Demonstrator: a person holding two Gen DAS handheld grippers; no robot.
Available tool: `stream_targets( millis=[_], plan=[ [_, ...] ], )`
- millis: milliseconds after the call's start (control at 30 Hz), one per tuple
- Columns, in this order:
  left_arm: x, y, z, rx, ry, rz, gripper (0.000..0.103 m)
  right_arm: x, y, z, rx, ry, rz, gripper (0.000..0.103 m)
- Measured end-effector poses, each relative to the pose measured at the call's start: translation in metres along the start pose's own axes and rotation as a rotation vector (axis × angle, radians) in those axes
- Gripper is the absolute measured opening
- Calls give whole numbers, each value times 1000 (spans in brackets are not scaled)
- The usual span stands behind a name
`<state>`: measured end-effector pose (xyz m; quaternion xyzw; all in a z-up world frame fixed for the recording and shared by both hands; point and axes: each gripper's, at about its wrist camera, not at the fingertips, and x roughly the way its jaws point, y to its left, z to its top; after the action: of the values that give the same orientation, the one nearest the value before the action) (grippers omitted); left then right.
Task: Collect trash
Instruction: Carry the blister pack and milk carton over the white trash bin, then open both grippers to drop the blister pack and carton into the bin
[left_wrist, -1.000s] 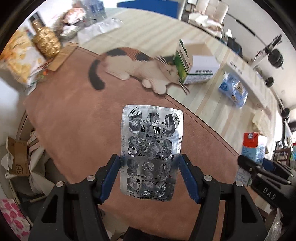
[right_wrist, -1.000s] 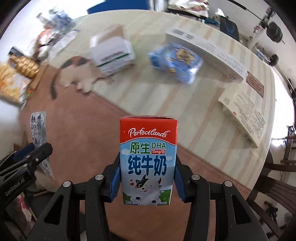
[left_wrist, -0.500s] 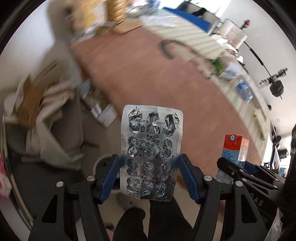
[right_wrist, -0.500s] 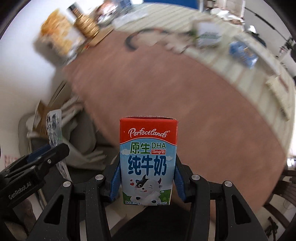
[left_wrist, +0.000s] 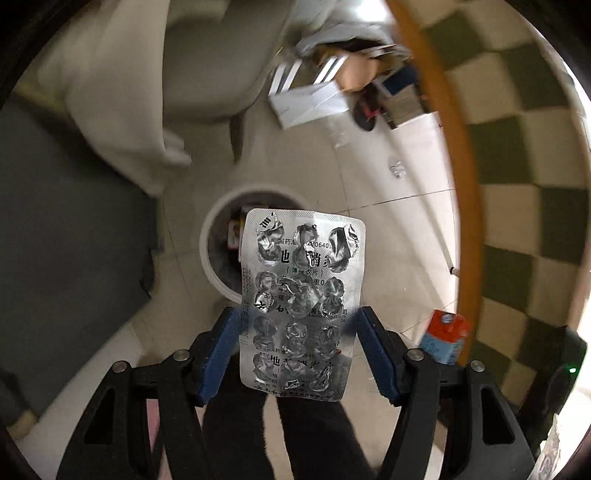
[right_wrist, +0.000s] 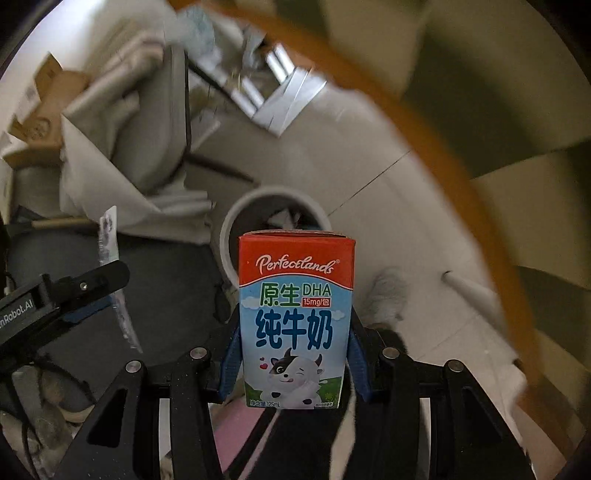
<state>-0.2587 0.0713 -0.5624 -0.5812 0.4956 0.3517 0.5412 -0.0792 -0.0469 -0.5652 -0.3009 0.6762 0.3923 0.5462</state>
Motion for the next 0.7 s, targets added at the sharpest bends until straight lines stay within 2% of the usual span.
stream_targets(
  millis=[133,200,267,300,333,367,467,567,700],
  plan=[
    [54,28,15,-63,31,-36,64,66,-1,13,-5,38,36,52],
    [73,38,22,-80,34,-29,71,98,-3,20,0,73,67,53],
    [86,49,25,-91,31,-5,99,124,-5,28,4,109,75,68],
    [89,56,24,-94,27,16,102,132,-5,30,-2,115,68,82],
    [91,59,24,-95,24,31,102,138,-5,32,-12,114,70,89],
    [92,63,23,-94,17,61,102,141,-3,34,-35,111,56,90],
    [86,72,15,-86,-29,123,102,142,4,36,-88,95,-25,102],
    [72,73,4,-49,-82,245,102,131,11,35,-145,55,-117,102],
    [58,72,-7,-16,-102,300,102,118,20,34,-177,36,-185,102]
  ],
)
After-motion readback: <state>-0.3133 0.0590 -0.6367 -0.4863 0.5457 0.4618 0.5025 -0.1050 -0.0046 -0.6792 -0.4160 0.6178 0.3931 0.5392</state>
